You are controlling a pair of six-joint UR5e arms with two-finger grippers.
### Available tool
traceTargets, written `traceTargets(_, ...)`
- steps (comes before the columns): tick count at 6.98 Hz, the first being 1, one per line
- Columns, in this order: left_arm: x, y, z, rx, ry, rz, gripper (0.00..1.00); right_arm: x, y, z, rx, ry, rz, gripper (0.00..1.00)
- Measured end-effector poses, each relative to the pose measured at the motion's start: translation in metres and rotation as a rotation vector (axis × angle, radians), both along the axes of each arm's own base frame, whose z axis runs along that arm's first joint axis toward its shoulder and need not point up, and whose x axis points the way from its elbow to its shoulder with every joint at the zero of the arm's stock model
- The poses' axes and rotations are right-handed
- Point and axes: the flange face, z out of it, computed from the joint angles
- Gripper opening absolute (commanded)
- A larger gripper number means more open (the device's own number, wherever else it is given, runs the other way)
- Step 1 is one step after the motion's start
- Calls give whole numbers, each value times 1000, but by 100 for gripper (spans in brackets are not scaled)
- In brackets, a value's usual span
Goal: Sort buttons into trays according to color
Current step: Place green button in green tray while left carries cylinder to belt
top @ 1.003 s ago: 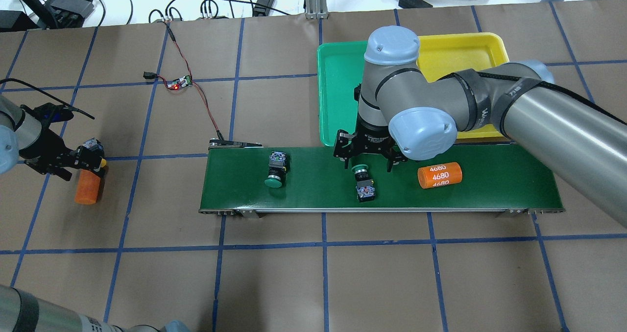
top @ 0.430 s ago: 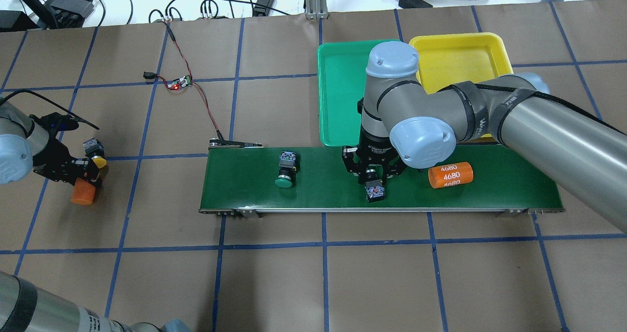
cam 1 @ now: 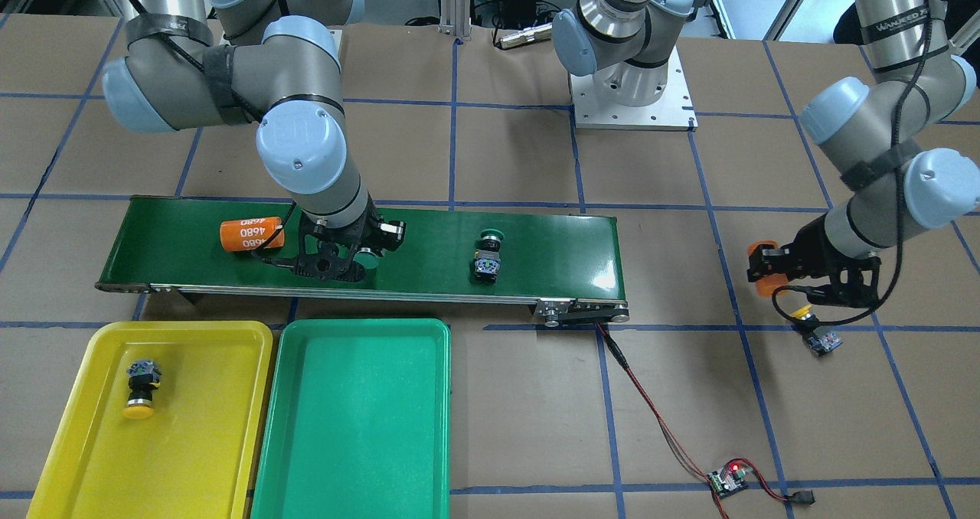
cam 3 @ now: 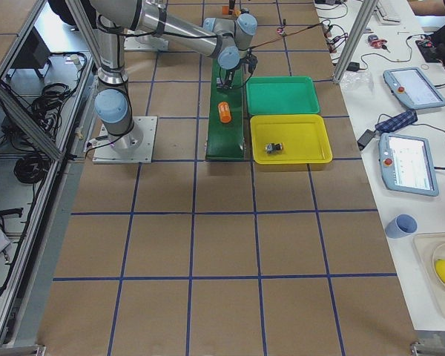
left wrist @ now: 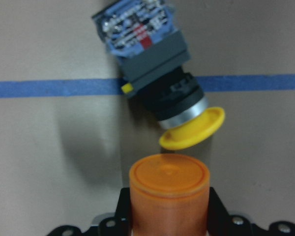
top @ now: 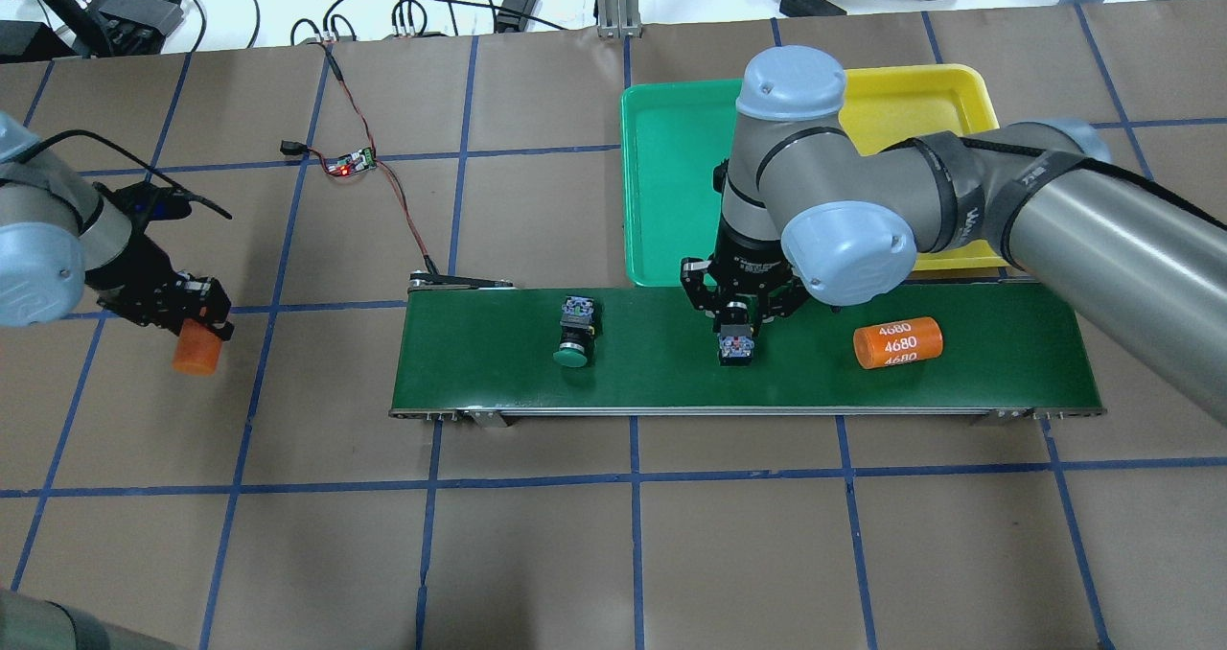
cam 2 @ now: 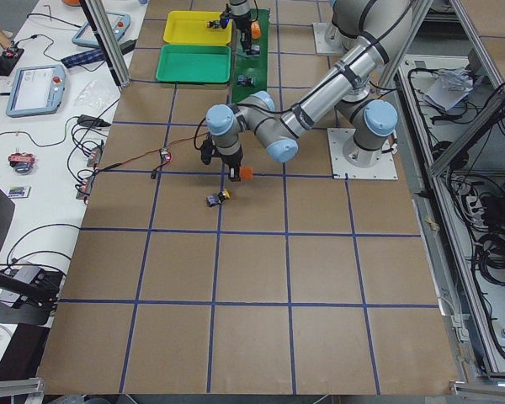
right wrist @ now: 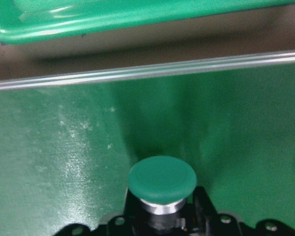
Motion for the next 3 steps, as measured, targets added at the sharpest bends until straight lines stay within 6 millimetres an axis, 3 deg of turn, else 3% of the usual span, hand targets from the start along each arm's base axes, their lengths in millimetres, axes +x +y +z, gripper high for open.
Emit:
traceTargets(1, -63, -2, 20, -16, 1, -85, 0, -7, -25, 19, -50, -11, -18, 0)
traceTargets(2, -132, 2, 36, -35, 2, -226, 0, -17, -52, 23, -86, -11, -23, 0)
traceTargets(3, -195, 13, 45, -56, 9, -423, 0, -30, -78, 12, -125, 8, -8, 0)
